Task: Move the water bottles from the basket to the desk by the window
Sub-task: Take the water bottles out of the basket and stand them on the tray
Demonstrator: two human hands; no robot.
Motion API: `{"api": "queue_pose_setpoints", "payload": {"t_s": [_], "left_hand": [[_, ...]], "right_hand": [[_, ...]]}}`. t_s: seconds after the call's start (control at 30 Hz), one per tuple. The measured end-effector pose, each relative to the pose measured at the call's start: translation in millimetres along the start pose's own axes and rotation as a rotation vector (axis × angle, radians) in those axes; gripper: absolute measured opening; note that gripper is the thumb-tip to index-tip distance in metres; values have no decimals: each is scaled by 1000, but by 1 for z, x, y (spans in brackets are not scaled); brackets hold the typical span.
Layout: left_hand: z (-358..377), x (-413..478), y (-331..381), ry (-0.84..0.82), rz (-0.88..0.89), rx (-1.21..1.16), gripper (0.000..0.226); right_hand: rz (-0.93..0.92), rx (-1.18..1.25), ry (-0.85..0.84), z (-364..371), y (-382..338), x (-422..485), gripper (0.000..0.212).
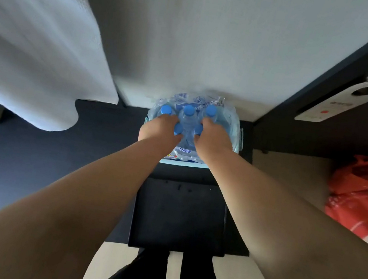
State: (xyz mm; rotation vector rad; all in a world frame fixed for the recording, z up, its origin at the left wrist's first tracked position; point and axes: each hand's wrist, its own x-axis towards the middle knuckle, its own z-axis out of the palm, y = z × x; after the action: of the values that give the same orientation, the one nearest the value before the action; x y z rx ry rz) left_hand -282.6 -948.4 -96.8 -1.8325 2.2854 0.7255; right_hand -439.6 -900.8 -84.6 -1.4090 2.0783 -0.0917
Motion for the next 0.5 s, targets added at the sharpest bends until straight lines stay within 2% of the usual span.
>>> {"api": "queue_pose_setpoints", "payload": {"t_s": [0.1,0.2,0.27,0.37,0.5], "left_hand": [[-12,-6,3,-1,20,27,8],[-29,-18,2,45,33,15,15],[-42,-29,2,86,15,-54,18],[-61,-45,7,155,-16,-190,9],[-86,-67,11,224,5,-231,13]], "right_hand": [[-17,41,20,-8,-4,-8,26],[-51,82,101,-19,-11,-23,24],[-81,99,147,-31,-16,-35,23],[-112,126,199,-55,-25,-51,16],[-166,158,285,-82,-35,-71,13]]}}
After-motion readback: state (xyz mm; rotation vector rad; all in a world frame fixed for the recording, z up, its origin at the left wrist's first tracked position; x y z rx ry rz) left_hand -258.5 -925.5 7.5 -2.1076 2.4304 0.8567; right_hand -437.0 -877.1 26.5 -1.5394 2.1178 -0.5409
